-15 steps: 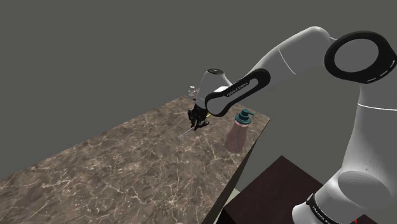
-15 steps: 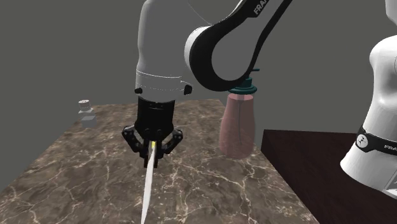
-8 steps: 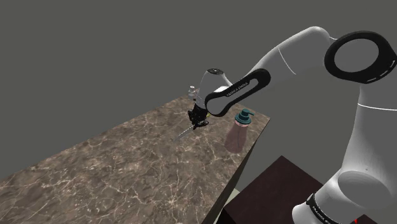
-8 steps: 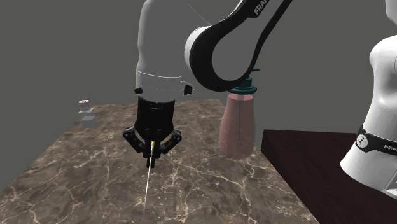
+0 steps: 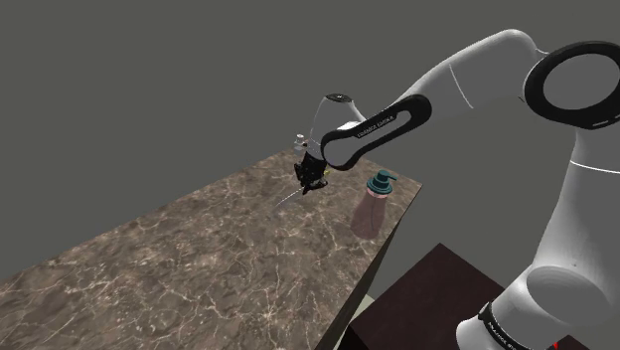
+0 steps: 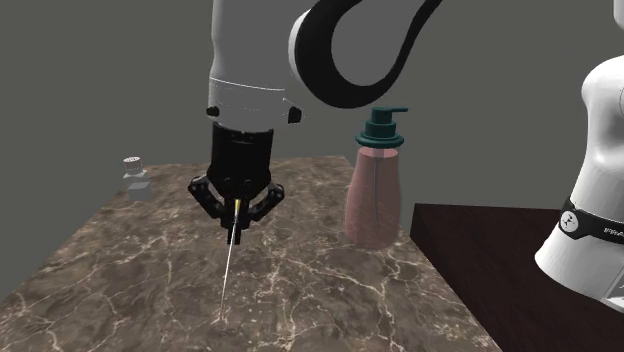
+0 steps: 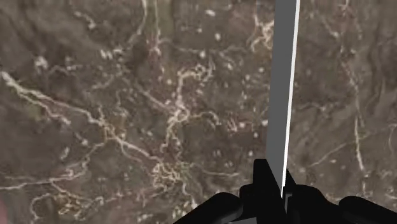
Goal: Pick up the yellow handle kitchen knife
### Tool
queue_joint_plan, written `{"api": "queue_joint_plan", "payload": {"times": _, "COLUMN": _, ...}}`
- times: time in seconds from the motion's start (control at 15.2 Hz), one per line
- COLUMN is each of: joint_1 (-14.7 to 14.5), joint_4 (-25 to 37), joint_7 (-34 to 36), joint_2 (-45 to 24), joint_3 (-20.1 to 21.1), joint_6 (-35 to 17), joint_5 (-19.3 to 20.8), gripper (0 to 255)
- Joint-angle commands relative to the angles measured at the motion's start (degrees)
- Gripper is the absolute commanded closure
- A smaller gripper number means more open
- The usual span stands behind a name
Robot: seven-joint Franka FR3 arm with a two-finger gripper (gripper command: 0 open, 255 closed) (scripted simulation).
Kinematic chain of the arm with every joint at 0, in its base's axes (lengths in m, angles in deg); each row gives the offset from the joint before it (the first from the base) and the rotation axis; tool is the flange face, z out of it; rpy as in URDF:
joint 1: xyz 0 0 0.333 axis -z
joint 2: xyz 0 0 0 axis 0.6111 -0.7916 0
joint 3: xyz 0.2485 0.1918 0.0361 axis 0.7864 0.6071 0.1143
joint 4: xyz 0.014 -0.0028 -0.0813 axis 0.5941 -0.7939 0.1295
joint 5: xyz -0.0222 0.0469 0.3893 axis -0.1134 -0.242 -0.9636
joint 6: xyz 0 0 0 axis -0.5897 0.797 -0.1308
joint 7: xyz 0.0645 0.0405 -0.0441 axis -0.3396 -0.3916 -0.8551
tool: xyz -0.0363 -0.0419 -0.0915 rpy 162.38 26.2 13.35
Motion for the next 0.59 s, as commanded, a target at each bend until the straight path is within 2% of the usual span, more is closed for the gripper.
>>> {"api": "queue_joint_plan", "payload": {"times": 0.0, "joint_1": 0.3, "joint_4": 0.2, "joint_7": -0.5, "joint_2": 1.1, "joint_3": 0.4, "joint_6": 1.3, "joint_5": -0.7, "gripper": 255}}
{"api": "queue_joint_plan", "payload": {"times": 0.53, "joint_1": 1.0, "joint_4": 1.3, "joint_7": -1.7, "joint_2": 4.2, "joint_3": 1.2, "joint_6": 5.2, "joint_5": -2.6, "gripper": 255}}
